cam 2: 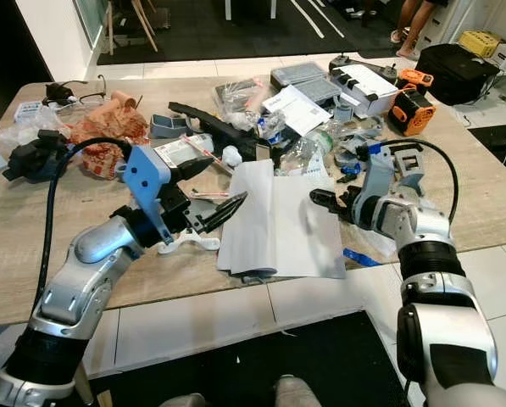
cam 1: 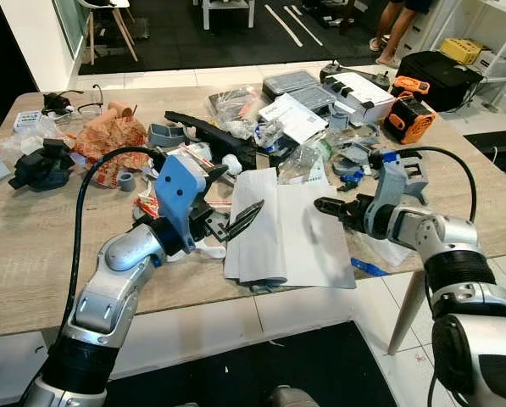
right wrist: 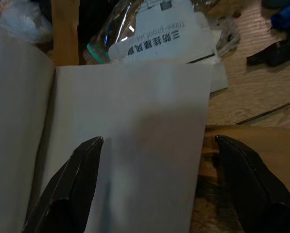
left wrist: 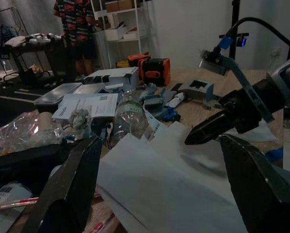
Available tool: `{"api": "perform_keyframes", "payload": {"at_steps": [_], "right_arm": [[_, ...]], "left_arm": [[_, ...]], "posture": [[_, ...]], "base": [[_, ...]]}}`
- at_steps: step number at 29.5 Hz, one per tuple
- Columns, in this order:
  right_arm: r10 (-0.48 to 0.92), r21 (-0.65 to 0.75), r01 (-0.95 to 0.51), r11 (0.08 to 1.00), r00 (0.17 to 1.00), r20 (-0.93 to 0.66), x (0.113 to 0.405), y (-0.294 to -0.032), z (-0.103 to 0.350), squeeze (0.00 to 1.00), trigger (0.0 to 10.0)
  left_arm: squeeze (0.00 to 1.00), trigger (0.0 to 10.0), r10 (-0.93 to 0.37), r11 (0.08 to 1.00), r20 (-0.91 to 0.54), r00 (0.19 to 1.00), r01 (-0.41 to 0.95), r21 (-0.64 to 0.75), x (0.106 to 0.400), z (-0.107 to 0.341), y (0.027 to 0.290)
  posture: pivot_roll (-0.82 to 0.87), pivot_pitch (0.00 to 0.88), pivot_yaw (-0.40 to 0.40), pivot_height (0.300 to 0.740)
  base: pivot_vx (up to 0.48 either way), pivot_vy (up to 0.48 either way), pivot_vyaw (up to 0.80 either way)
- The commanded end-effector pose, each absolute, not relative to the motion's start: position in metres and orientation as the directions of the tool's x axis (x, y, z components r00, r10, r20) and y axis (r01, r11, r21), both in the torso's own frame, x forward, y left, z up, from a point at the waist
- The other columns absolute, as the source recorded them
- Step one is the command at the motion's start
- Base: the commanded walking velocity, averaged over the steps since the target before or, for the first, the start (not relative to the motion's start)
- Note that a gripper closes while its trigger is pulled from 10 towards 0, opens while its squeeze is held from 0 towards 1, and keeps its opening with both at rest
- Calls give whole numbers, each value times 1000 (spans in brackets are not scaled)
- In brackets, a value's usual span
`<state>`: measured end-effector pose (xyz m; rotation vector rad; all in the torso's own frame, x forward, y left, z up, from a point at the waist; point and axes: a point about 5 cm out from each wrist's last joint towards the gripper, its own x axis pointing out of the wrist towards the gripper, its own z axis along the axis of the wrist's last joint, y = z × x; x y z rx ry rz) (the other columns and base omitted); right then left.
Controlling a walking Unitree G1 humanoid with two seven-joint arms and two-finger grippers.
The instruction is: Picking trash to rubbish bin
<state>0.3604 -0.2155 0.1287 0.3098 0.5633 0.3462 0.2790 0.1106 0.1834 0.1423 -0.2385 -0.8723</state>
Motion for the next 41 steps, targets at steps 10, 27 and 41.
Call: {"api": "perform_keyframes", "payload": {"at_steps": [10,27,41], "right_arm": [[439,442,-234,866,778,-449,355,-208,114,0,10000],[561,607,-279,744,755,-340,346,-195,100,0,10000],[534,604,-239,760,759,-372,341,-202,90,0,902]], "left_arm": [[0,10000,-781,621,117,613,743,252,277,180,110],[0,10000,-786,614,113,607,747,257,278,179,109],[0,10000,-785,613,98,612,742,272,278,178,112]], "posture": [[-42,0,-35,740],[-41,0,-36,740],[-41,0,-38,740]], "base": [[0,0,0],[0,0,0],[0,0,0]]}}
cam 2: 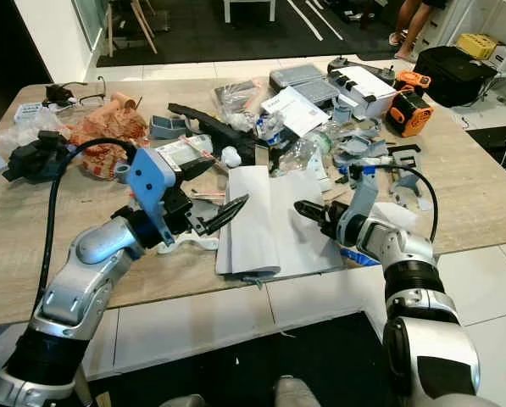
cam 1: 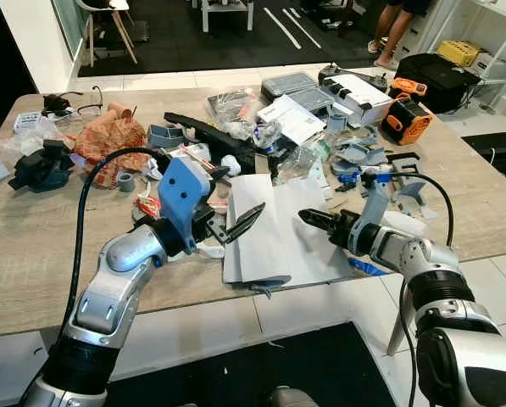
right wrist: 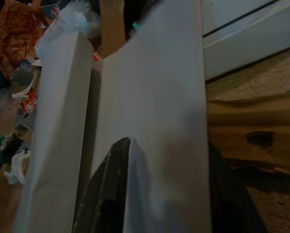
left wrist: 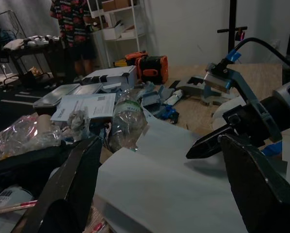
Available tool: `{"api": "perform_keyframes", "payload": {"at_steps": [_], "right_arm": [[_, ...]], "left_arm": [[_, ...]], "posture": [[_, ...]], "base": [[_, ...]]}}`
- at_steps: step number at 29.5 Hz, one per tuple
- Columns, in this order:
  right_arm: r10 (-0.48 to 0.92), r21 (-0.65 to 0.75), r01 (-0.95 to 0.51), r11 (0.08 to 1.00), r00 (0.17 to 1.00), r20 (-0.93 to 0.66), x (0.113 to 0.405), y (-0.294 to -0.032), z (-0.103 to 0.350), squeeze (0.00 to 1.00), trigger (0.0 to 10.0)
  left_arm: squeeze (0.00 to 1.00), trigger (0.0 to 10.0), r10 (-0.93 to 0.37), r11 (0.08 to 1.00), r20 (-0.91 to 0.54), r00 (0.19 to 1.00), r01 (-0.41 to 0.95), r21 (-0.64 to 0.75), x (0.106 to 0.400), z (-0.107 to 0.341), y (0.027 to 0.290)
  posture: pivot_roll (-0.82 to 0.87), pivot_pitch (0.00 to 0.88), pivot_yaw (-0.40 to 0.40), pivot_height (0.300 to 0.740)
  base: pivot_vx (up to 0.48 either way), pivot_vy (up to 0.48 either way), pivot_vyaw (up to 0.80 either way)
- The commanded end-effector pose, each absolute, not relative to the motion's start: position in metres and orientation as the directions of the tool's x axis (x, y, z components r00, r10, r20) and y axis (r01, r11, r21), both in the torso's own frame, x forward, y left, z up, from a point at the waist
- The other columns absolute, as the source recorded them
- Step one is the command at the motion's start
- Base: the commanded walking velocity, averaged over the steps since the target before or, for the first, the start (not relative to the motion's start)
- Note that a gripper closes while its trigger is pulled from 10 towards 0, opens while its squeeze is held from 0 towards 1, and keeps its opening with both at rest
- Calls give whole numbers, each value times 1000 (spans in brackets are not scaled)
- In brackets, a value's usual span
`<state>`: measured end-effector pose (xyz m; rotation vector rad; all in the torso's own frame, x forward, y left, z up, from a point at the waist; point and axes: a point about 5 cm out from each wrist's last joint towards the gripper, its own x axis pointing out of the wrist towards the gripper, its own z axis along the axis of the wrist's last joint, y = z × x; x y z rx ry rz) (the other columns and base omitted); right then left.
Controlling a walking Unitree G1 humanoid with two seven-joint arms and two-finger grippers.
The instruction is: Picking trash to rubbish bin
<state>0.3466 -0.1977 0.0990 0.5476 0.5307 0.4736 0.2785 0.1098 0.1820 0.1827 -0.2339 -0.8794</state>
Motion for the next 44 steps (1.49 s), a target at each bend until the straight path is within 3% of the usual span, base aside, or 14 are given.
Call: {"api": "perform_keyframes", "payload": {"at_steps": [1,2,18,24,27,30,35,40,44], "right_arm": [[534,604,-239,760,759,-372,341,-202,90,0,902],[534,604,-238,760,759,-373,341,-202,90,0,0],[539,612,-254,749,771,-339,343,-204,94,0,0],[567,638,-348,687,806,-171,352,-207,119,0,0],[587,661,-436,610,809,-8,356,-209,145,0,0],[604,659,-521,543,787,125,358,-209,169,0,0],[660,562,-727,393,649,378,351,-203,226,0,0],[730,472,-818,328,537,423,335,-195,248,0,0],[758,443,-838,318,506,412,321,-193,257,0,0]], "left_arm": [[0,10000,-785,613,98,612,742,272,278,178,112],[0,10000,-785,612,94,613,742,275,278,177,112],[0,10000,-797,589,60,601,752,296,276,174,115],[0,10000,-798,587,56,600,752,299,276,174,116],[0,10000,-788,604,76,611,744,286,278,176,118],[0,10000,-771,632,118,625,731,256,280,180,120],[0,10000,-732,681,201,651,707,191,284,190,122],[0,10000,-695,712,251,673,692,116,286,194,120],[0,10000,-681,722,263,683,687,85,287,194,120]], "posture": [[-41,0,-38,740],[-40,0,-38,740],[-42,0,-38,740],[-43,0,-40,740],[-43,0,-40,740],[-45,0,-42,740],[-49,0,-49,740],[-54,0,-52,740],[-54,0,-52,740]], "base": [[0,0,0],[0,0,0],[0,0,0],[0,0,0],[0,0,0],[0,0,0],[0,0,0],[0,0,0],[0,0,0]]}}
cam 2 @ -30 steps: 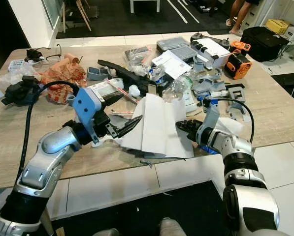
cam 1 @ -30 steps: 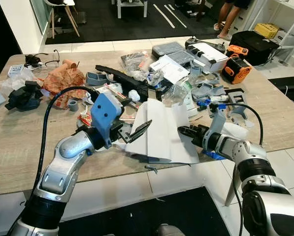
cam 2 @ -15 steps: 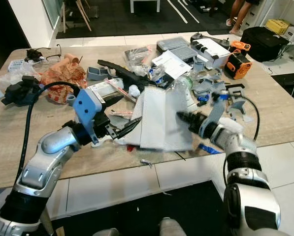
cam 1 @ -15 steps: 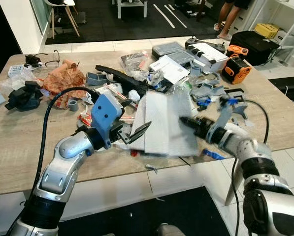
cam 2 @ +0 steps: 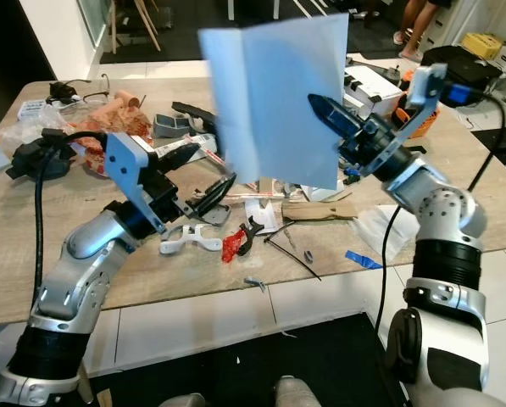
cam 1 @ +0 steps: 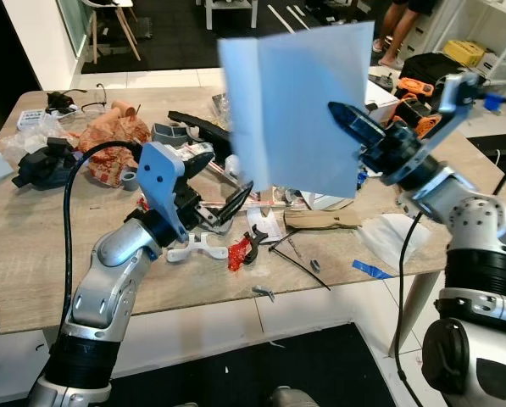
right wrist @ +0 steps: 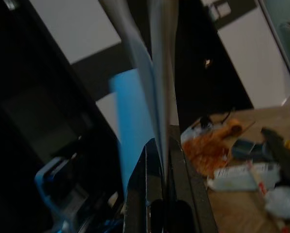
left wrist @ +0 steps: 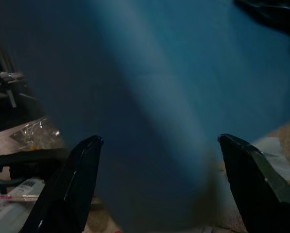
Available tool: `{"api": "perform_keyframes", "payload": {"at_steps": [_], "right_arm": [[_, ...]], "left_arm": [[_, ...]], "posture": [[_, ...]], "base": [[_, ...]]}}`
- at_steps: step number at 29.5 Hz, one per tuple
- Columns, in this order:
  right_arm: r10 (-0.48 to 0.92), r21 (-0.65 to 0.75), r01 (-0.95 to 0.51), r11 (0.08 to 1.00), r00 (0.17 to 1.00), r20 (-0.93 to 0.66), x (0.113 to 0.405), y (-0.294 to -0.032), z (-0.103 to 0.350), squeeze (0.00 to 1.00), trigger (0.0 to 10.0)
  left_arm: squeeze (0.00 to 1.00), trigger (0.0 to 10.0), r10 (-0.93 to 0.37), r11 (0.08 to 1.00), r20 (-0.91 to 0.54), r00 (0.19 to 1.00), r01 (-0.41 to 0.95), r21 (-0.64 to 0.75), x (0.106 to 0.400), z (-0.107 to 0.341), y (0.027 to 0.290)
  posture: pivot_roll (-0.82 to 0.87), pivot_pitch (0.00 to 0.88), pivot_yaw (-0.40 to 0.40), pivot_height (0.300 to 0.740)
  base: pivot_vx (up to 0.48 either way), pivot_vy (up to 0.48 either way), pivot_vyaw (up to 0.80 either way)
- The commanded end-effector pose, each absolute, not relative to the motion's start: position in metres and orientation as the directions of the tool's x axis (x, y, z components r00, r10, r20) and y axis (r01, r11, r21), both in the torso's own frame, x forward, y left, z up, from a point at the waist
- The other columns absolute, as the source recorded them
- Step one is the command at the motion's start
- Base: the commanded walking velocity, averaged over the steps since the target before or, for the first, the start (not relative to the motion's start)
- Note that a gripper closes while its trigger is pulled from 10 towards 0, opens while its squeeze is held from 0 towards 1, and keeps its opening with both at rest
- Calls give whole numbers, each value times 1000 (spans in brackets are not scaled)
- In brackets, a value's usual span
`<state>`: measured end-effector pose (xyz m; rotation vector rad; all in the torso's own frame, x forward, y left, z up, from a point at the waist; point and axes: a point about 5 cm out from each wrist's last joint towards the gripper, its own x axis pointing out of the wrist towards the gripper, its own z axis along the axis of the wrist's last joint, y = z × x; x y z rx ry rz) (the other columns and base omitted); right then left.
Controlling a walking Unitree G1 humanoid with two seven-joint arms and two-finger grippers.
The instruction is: Picking trash to rubbish bin
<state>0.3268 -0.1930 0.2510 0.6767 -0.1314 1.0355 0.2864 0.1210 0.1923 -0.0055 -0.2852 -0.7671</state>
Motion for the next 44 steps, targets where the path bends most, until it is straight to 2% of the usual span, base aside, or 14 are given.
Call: {"api": "perform_keyframes", "payload": {"at_steps": [1,3,8,12,20,27,32,35,36,37,38,44], "right_arm": [[758,443,-838,318,506,412,321,-193,257,0,0],[770,414,-854,314,485,415,306,-192,263,0,0],[762,380,-882,279,444,472,290,-187,274,0,0],[775,360,-900,247,406,484,289,-177,279,0,0],[783,384,-891,243,414,465,283,-167,271,0,0],[800,407,-800,441,556,226,291,-154,229,0,0],[781,400,-755,520,610,135,292,-151,214,0,0],[736,422,-689,588,673,75,290,-151,198,0,0],[718,422,-666,615,695,49,288,-150,191,0,784],[718,422,-666,615,695,49,288,-150,191,0,784],[697,415,-641,645,717,25,288,-148,183,0,10000],[659,364,-619,696,752,19,296,-142,170,0,10000]], "left_arm": [[0,10000,-681,722,263,683,687,85,287,194,120],[0,10000,-674,727,257,693,683,64,288,193,120],[0,10000,-663,736,257,703,675,55,291,192,120],[0,10000,-641,757,259,723,650,59,293,193,127],[0,10000,-605,790,241,759,609,64,294,190,142],[0,10000,-607,791,219,764,608,73,295,185,142],[0,10000,-618,784,204,760,617,75,293,181,139],[0,10000,-630,773,191,753,631,64,292,176,133],[0,10000,-636,768,184,750,637,57,291,173,130],[0,10000,-636,768,184,750,637,57,291,173,130],[0,10000,-640,764,178,748,643,48,291,169,125],[0,10000,-583,801,178,793,597,-37,295,158,107]], "posture": [[-54,0,-52,740],[-78,0,-48,740],[-80,0,-51,740],[-69,0,-63,740],[-67,0,-64,740],[-70,0,-60,740],[-70,0,-58,740],[-79,0,-56,740],[-79,0,-56,740],[-79,0,-56,740],[-75,0,-59,740],[-58,0,-60,740]], "base": [[0,0,0],[-139,0,0],[-349,0,0],[-397,0,0],[-394,0,0],[-392,0,0],[-390,0,0],[-386,0,0],[-382,0,0],[-382,0,0],[-352,0,0],[-59,0,0]]}}
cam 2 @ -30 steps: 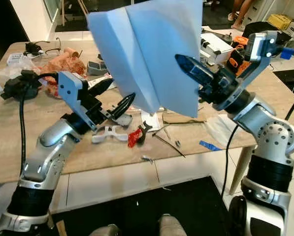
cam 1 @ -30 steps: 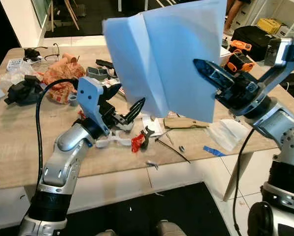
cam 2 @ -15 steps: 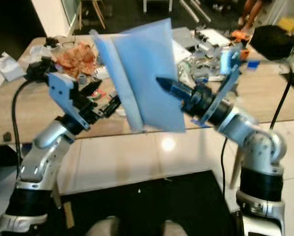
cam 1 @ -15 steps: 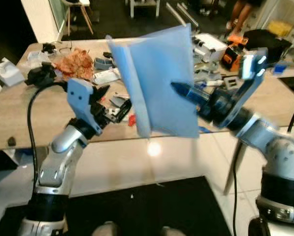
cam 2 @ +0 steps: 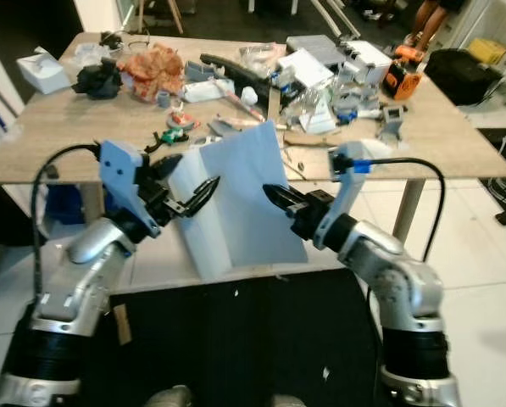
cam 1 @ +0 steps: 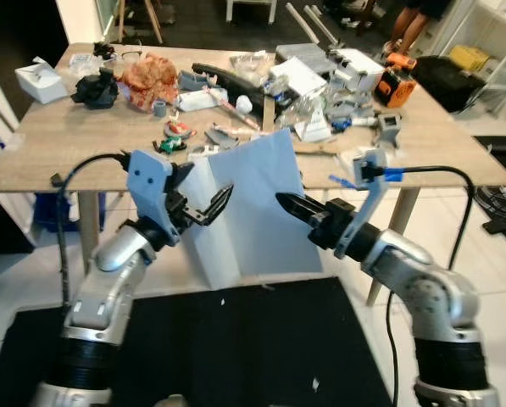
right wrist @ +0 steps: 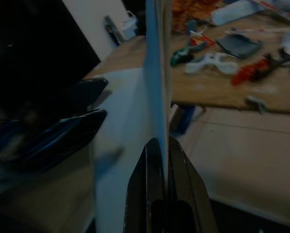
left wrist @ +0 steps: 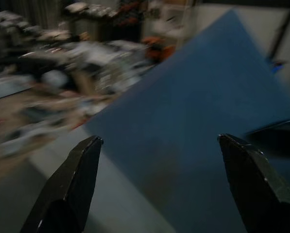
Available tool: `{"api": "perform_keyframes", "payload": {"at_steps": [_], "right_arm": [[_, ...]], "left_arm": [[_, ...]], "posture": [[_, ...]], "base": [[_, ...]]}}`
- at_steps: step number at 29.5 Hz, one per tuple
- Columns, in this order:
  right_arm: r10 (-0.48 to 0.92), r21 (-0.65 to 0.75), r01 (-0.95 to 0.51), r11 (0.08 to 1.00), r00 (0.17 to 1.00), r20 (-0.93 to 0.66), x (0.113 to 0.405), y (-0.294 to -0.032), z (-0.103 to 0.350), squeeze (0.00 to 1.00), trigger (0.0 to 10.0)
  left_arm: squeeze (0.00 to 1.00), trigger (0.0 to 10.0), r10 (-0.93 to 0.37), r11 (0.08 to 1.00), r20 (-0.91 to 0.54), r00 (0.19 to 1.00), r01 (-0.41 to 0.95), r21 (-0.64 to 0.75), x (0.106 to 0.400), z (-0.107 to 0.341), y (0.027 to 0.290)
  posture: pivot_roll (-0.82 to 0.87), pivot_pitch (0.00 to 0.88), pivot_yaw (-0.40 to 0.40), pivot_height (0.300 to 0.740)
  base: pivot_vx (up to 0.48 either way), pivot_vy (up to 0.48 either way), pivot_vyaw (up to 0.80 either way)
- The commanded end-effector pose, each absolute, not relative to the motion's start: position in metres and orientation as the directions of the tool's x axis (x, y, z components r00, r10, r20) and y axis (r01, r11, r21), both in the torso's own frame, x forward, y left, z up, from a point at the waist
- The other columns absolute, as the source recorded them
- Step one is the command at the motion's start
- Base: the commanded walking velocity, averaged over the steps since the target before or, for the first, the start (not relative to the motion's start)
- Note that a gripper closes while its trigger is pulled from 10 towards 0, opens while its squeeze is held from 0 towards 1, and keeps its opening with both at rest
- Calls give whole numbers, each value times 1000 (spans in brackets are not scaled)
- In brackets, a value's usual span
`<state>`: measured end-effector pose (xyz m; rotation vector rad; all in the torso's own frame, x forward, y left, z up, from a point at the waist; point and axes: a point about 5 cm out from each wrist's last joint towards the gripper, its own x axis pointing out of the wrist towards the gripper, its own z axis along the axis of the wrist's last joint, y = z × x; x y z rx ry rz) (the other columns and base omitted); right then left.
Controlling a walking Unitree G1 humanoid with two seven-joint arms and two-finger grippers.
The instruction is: Picking trash to rubbish bin
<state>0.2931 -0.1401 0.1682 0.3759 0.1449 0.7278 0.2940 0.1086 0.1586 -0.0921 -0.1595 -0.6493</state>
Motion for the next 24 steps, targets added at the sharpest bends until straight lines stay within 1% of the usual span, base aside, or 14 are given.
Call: {"api": "perform_keyframes", "payload": {"at_steps": [1,2,4,5,6,10,12,14,16,21,24], "right_arm": [[659,364,-619,696,752,19,296,-142,170,0,10000],[653,372,-615,695,757,31,299,-143,170,0,10000],[644,414,-601,684,764,44,302,-143,167,0,10000],[644,414,-601,684,764,44,302,-143,167,0,10000],[637,431,-585,687,771,31,304,-142,163,0,10000],[631,435,-578,690,775,28,305,-141,161,0,10000],[635,442,-584,681,772,42,306,-138,162,0,10000],[641,434,-596,675,766,53,307,-135,162,0,10000],[642,426,-600,677,764,57,308,-134,162,0,10000],[640,410,-602,685,766,56,309,-134,161,0,10000],[644,393,-607,691,764,47,309,-134,160,0,10000]], "left_arm": [[0,10000,-583,801,178,793,597,-37,295,158,107],[0,10000,-574,802,187,797,594,-68,295,157,106],[0,10000,-523,822,195,829,552,-140,297,154,114],[0,10000,-523,822,195,829,552,-140,297,154,114],[0,10000,-482,845,187,856,510,-161,298,151,121],[0,10000,-463,856,181,867,491,-161,298,149,123],[0,10000,-485,855,158,860,504,-117,296,145,124],[0,10000,-520,844,147,842,532,-64,297,144,123],[0,10000,-532,838,151,833,543,-44,300,146,121],[0,10000,-576,809,163,801,587,-28,303,150,116],[0,10000,-584,803,164,795,595,-26,304,150,114]], "posture": [[-58,0,-60,740],[-55,0,-57,740],[-48,0,-50,740],[-48,0,-50,740],[-36,0,-40,740],[-26,0,-38,740],[-24,0,-34,740],[-33,0,-29,740],[-42,0,-26,740],[-52,0,-18,740],[-50,0,-19,740]], "base": [[0,0,0],[0,0,0],[0,0,-334],[0,0,-669],[0,0,-763],[0,0,-781],[0,0,-800],[0,0,0],[0,0,0],[0,0,-800],[0,0,-800]]}}
